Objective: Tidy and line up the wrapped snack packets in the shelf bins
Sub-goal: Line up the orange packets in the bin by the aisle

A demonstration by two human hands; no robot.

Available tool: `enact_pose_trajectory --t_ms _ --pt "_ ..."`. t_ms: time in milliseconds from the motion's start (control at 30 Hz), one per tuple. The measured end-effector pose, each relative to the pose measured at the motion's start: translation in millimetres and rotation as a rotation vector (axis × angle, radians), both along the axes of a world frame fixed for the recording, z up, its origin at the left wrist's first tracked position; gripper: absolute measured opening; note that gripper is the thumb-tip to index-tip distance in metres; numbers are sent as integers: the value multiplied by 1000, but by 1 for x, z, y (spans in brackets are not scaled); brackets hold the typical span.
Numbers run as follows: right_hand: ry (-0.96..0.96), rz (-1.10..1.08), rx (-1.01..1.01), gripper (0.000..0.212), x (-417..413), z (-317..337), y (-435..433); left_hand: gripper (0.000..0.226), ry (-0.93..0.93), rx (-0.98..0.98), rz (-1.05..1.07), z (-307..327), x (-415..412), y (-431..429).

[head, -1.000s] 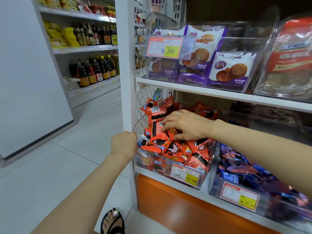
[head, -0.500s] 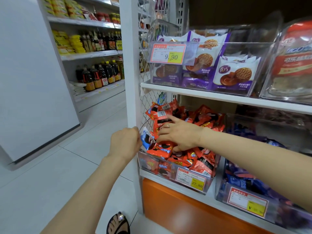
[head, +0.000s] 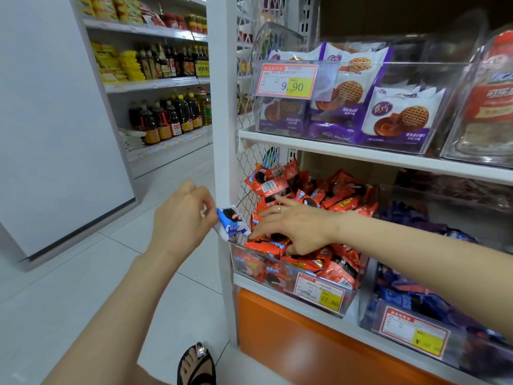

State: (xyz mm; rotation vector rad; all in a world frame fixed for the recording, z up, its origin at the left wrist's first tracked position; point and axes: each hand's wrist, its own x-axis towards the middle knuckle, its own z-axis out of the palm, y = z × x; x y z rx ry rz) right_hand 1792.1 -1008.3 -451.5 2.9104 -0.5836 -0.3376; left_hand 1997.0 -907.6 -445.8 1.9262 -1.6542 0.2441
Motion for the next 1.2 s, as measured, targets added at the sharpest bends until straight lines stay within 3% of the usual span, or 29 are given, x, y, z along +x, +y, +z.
enact_pose_trajectory --t_ms 133,300,667,900,1000,1100,1200 --pt "-84 -55 88 58 18 -11 -1 6 101 -22 -42 1 1 0" --pt "-266 -117 -44 26 22 -12 -11 8 115 13 9 2 5 3" --pt "-389 -119 -231 15 3 3 -30 9 149 111 113 9 16 14" --pt "-444 -114 -314 32 8 -4 -30 8 144 114 119 9 15 13" --pt "-327 -143 -203 60 8 -4 -26 9 145 115 106 8 13 13" --pt "-222 -164 -94 68 -4 5 -24 10 143 109 99 8 11 13" --pt "-5 -98 -210 76 -12 8 -19 12 150 100 84 8 8 12"
